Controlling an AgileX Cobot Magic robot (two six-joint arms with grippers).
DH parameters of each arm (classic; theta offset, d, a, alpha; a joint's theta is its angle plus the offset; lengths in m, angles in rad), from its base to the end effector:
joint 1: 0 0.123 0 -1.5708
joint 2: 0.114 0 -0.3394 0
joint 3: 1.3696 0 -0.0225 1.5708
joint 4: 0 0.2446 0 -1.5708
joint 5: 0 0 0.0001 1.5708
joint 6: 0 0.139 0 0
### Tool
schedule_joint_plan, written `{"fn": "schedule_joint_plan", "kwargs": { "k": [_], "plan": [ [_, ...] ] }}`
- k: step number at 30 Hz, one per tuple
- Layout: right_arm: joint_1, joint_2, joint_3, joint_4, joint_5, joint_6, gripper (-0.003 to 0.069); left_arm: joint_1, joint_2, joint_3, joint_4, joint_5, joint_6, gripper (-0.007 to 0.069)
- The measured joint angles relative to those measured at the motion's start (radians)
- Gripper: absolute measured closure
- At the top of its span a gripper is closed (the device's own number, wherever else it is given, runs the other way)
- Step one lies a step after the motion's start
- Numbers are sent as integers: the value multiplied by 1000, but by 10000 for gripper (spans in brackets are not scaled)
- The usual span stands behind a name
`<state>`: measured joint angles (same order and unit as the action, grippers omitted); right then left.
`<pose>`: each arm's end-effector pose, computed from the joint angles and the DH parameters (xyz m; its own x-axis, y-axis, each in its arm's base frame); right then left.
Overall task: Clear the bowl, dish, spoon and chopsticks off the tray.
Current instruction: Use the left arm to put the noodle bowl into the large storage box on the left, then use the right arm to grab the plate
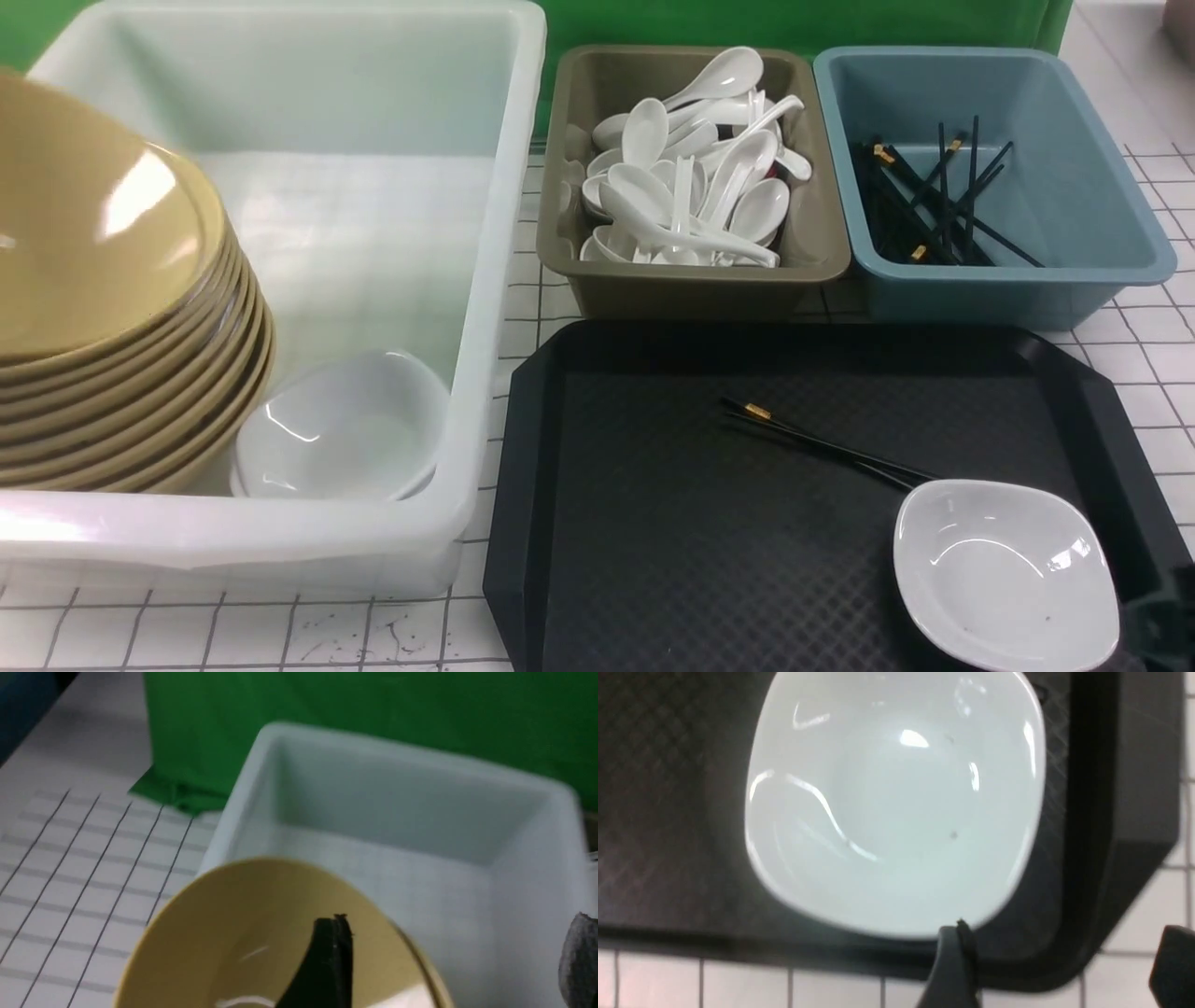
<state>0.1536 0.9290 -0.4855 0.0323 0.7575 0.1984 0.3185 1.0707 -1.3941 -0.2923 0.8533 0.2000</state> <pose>0.1254 0.0225 0.2272 -0.9008 0.0832 -0.4263 0.0365 0.9925 0.1166 0.2101 0.0375 0.5001 -0.3888 -0.1234 -0.9130 -0.1157 0.9897 -0.0845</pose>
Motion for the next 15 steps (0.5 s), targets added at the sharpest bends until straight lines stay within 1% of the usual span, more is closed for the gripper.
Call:
{"fn": "schedule_joint_plan", "kwargs": {
  "k": [1,4,6,8,11,15],
  "plan": [
    [0,23,0,0,-26,5,100,-18,-28,10,-9,-17,14,120],
    [0,142,0,3,-118,13,106,-100,-162,70,-25,-74,58,271],
    [0,216,0,23,-174,13,123,-143,-263,148,-26,-122,87,421],
    [0,283,0,55,-212,-4,146,-163,-342,214,-20,-164,93,536],
    [0,367,0,112,-262,-55,198,-167,-423,296,-1,-201,93,610],
    [0,428,-1,195,-312,-162,322,-167,-493,372,12,-216,94,632]
  ]
}}
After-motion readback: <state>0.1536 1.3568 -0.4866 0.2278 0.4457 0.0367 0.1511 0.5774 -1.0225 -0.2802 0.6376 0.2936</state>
